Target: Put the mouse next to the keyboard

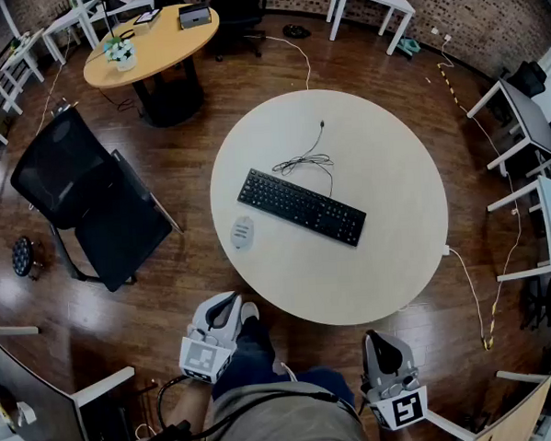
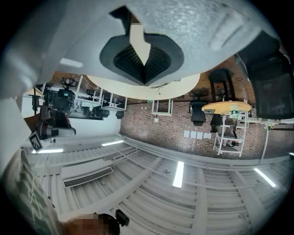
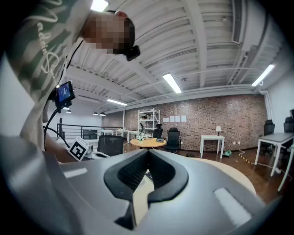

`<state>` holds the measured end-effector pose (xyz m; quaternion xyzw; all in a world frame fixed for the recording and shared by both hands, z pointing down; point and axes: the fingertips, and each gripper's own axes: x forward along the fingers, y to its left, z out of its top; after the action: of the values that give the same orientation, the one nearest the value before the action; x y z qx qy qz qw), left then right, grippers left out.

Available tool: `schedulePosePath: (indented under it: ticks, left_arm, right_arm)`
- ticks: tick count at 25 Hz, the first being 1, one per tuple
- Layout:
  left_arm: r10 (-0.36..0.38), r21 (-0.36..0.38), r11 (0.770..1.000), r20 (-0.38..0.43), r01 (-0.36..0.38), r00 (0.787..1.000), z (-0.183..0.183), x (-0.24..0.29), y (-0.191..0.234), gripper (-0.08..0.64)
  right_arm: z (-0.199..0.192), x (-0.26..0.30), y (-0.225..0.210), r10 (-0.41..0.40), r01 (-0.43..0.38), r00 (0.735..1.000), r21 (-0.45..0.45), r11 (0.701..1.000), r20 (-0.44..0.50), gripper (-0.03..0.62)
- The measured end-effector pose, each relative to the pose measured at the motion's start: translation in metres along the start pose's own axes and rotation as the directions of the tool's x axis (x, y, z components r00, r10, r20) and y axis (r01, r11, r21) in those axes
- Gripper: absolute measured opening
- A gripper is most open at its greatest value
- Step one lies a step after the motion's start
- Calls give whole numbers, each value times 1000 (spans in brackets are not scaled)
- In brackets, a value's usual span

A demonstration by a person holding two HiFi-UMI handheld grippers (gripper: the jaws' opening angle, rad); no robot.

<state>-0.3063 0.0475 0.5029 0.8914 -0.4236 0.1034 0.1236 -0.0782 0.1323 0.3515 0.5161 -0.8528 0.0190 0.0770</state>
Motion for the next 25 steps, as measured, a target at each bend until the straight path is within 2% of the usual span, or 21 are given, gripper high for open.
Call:
schedulePosePath:
  ticks: [5,9,10,11,14,16,18,20,23,25]
  left_arm:
    - [35,-59,998,-36,-37,999,-13,44,50,3]
    - [-38,-63,997,-38,36,999,-23,73,55,5]
    - [-30,-61,998,-46,27,998,-23,78,58,30]
    - [-8,-58,998,-58,5,998,-24,83,63,100]
    - [87,-33,995,-92,-90,992,-29,98,80,134]
    - [137,9,991,-119,-137,983,-37,111,89,154]
    - [172,75,984,-171,-161,970,-52,128,95,232]
    - [198,108,978,-236,-177,951,-74,142,103,281]
    - [236,84,972,-298,-220,925,-95,157,124,318]
    - [228,59,974,-331,-221,916,-105,169,135,321]
  right_arm:
    - [16,68,12,20,-20,999,18,1000,33,0]
    - [6,83,-4,44,-44,999,13,999,11,0]
    - [5,86,-12,43,-43,999,7,999,12,0]
    - [5,90,-20,35,-35,999,-2,999,19,0]
    - [9,103,-46,-16,16,998,-9,1000,62,-1]
    - [15,112,-56,-35,34,995,14,999,97,-1]
    - [20,119,-60,-25,24,993,12,1000,111,-1]
    - [22,124,-60,-12,12,995,7,1000,101,-2]
    - [32,130,-58,-3,1,994,25,1000,112,-2]
    - [43,133,-53,7,-8,991,3,1000,131,0]
